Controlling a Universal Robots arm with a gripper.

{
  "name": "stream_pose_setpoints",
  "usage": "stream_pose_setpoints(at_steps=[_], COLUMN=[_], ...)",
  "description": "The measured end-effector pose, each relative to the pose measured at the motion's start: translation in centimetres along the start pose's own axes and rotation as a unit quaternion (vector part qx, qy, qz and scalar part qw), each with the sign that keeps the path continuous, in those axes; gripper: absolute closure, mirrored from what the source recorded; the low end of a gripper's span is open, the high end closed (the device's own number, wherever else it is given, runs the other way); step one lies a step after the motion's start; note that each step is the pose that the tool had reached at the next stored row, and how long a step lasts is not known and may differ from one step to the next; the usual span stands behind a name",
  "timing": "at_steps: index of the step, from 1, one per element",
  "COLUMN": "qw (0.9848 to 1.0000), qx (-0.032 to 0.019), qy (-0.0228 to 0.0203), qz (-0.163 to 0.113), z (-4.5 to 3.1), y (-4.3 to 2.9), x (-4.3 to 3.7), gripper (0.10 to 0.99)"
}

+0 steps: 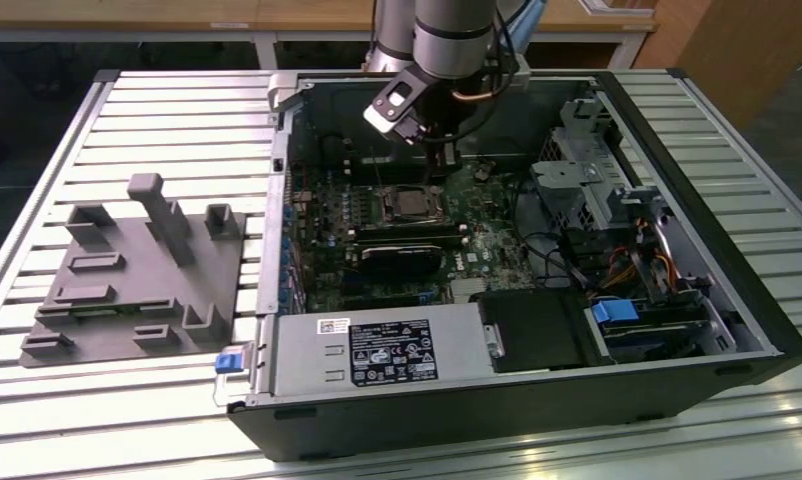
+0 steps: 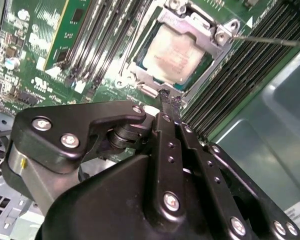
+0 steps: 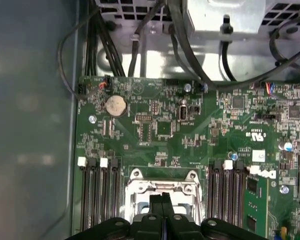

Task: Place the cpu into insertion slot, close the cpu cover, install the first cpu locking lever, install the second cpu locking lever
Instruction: 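Close the cpu cover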

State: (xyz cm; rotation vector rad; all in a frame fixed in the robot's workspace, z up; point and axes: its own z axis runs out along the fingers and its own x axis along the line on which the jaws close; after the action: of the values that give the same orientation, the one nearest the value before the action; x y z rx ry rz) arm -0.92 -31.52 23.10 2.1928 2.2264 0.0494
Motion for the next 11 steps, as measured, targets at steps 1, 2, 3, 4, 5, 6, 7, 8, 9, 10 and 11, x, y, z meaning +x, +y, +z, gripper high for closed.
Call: stream_pose_setpoints(at_steps=[1, 2, 3, 4, 5, 6, 7, 8, 9, 10, 11], qw=[1.0, 1.0, 1.0, 1.0, 1.0, 1.0, 1.0, 1.0, 1.0, 1.0, 1.0], qx=[0.0, -0.0001, -0.0001, 0.0, -0.0001, 0.0, 0.0, 0.0, 0.0001, 0.0003, 0.0004], qy=[0.0, 0.0001, 0.0001, 0.0001, 0.0001, 0.0001, 0.0001, 0.0002, 0.0002, 0.0001, 0.0001], qz=[0.0, 0.0, 0.0, 0.0, 0.0, 0.0, 0.0, 0.0, 0.0, 0.0, 0.0], z=[0.05, 0.1, 0.13, 0.15, 0.18, 0.2, 0.23, 0.3, 0.39, 0.5, 0.62], y=[-0.16, -0.35, -0.58, -0.85, -1.07, -1.28, -1.47, -1.61, -1.68, -1.75, -1.82], x=[-0.05, -0.06, -0.06, -0.06, -0.06, -0.05, -0.05, -0.04, -0.05, -0.07, -0.08], gripper=[0.98, 0.98, 0.98, 0.98, 0.98, 0.98, 0.98, 0.98, 0.98, 0.98, 0.98])
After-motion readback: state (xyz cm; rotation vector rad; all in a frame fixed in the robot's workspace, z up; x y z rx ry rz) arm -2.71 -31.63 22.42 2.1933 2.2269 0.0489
